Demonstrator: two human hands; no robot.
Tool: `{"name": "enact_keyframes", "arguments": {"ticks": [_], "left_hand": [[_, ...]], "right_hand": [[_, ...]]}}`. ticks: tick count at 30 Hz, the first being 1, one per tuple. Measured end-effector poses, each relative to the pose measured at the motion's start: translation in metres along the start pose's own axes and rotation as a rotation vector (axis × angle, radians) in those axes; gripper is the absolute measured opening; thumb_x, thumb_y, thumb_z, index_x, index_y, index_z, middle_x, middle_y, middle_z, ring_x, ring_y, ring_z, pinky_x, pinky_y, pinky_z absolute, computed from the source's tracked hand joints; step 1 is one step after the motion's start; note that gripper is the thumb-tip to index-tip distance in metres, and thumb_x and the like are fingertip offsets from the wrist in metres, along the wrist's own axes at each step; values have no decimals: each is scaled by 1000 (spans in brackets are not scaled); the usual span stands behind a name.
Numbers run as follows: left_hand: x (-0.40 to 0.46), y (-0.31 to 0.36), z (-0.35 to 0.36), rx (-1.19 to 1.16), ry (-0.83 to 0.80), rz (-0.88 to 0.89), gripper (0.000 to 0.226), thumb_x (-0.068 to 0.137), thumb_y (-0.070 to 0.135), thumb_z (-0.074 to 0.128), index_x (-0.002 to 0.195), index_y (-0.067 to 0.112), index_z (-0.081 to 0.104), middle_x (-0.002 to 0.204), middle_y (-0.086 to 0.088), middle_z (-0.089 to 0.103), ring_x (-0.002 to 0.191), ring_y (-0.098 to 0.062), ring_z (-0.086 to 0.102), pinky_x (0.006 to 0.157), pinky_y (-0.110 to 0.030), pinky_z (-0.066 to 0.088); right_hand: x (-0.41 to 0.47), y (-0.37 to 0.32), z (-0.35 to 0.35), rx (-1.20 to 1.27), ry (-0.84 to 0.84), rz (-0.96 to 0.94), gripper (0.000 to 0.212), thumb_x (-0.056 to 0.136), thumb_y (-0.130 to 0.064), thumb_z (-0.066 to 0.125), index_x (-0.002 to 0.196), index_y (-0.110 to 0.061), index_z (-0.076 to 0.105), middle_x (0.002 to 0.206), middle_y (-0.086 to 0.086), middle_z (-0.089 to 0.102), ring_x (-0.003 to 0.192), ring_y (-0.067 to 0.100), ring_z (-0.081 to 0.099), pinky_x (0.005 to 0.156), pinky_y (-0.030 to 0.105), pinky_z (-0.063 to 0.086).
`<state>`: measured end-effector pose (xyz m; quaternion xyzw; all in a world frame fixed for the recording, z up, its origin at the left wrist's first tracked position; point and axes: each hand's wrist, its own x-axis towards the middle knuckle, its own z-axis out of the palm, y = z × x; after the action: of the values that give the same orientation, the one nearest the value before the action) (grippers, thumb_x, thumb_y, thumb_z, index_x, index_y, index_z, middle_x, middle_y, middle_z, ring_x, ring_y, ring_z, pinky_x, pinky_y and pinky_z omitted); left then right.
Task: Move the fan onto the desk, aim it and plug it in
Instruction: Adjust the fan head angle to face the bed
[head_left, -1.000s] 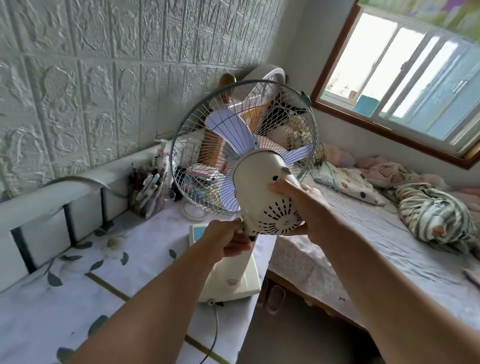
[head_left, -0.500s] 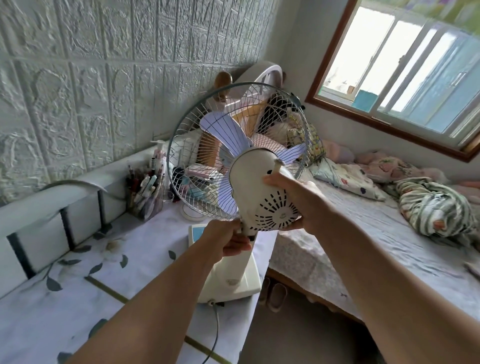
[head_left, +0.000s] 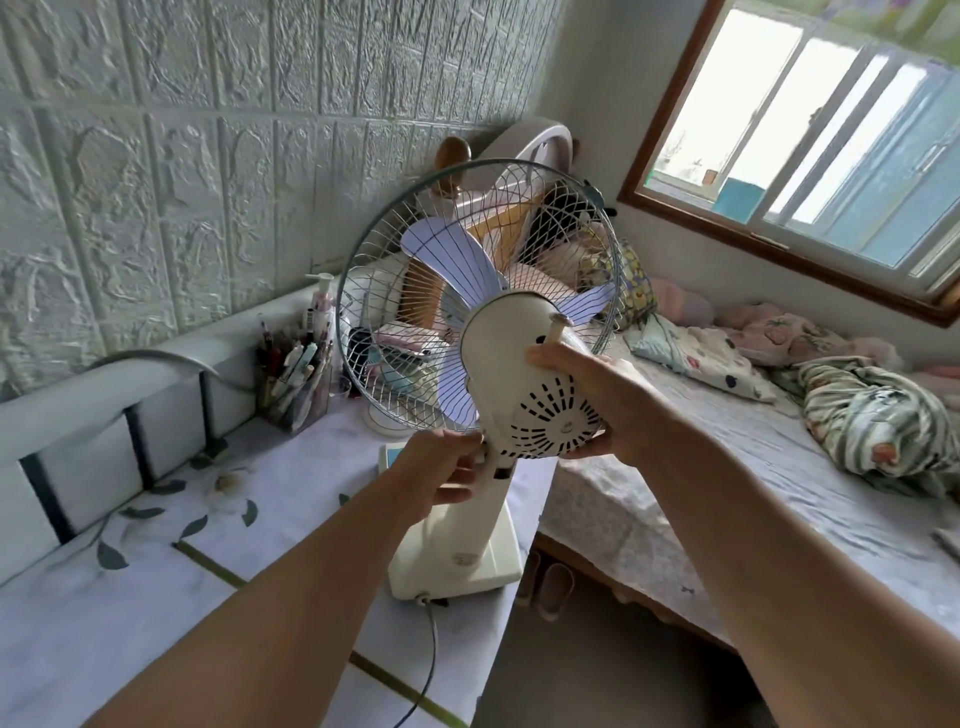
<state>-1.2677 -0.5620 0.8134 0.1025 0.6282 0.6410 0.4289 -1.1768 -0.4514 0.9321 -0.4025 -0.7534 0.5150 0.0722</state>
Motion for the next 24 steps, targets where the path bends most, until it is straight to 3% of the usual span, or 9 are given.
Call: {"name": "enact_keyframes", "arguments": {"ticks": [2, 5, 9, 11, 13, 15, 17, 20, 24], "left_hand": [[1, 0, -1, 46, 21, 71, 12, 83, 9, 63, 74, 12, 57, 74, -3, 61, 67, -13, 57, 57, -24, 49], [4, -3, -2, 140, 111, 232, 23, 78, -1, 67, 68, 16, 55, 71, 0, 61, 67, -11, 57, 55, -24, 49], [6, -4, 1, 508, 253, 549, 37, 72, -10, 60, 56, 23, 51, 65, 5, 59, 70, -15, 54, 66, -26, 45], [8, -3, 0, 428, 280, 482, 32, 74, -13, 52, 64, 17, 58, 70, 3, 61, 73, -17, 56, 65, -26, 48], [10, -3, -2, 177, 239, 242, 18, 79, -6, 52, 81, 9, 62, 75, -4, 61, 71, -18, 58, 61, -30, 53], [7, -2, -4, 15, 129, 14, 5, 81, 10, 60, 79, 5, 61, 72, -7, 62, 63, -18, 59, 52, -25, 52], [8, -3, -6, -17, 39, -18, 14, 80, 17, 66, 70, 9, 62, 69, -6, 62, 59, -16, 58, 47, -20, 51], [13, -3, -8, 84, 36, 195, 19, 76, 4, 70, 64, 13, 59, 66, -3, 60, 63, -14, 56, 56, -21, 51], [13, -3, -2, 637, 269, 649, 24, 74, 1, 66, 62, 16, 52, 74, -4, 64, 68, -18, 59, 64, -24, 46]], "right_hand": [[2, 0, -1, -1, 5, 2, 78, 45, -58, 72, 109, -14, 65, 95, 9, 73, 84, 23, 68, 66, 35, 57], [3, 1, 0, 8, 8, 3, 73, 49, -56, 73, 109, -14, 65, 92, 8, 73, 83, 23, 69, 68, 36, 57], [4, 2, 1, 17, 17, -7, 68, 51, -54, 74, 105, -15, 67, 88, 7, 73, 82, 23, 69, 72, 40, 58], [4, 2, 1, 12, 14, -6, 72, 47, -56, 73, 105, -15, 67, 90, 8, 73, 84, 24, 69, 73, 41, 58], [4, 1, 1, 3, 10, -9, 80, 39, -59, 71, 106, -15, 66, 94, 9, 74, 86, 25, 70, 75, 43, 59], [3, 1, 0, -6, 2, -18, 83, 37, -60, 70, 107, -15, 66, 94, 10, 74, 87, 26, 70, 77, 44, 59], [3, 2, 0, -10, 1, -25, 82, 38, -60, 70, 107, -15, 66, 94, 10, 74, 86, 26, 70, 75, 43, 59], [3, 2, 0, -4, 4, -25, 77, 43, -58, 71, 106, -16, 66, 94, 10, 74, 85, 25, 70, 72, 40, 59], [2, 1, 0, 3, 1, -31, 67, 51, -54, 72, 105, -15, 67, 90, 8, 73, 84, 25, 69, 69, 37, 57]]}}
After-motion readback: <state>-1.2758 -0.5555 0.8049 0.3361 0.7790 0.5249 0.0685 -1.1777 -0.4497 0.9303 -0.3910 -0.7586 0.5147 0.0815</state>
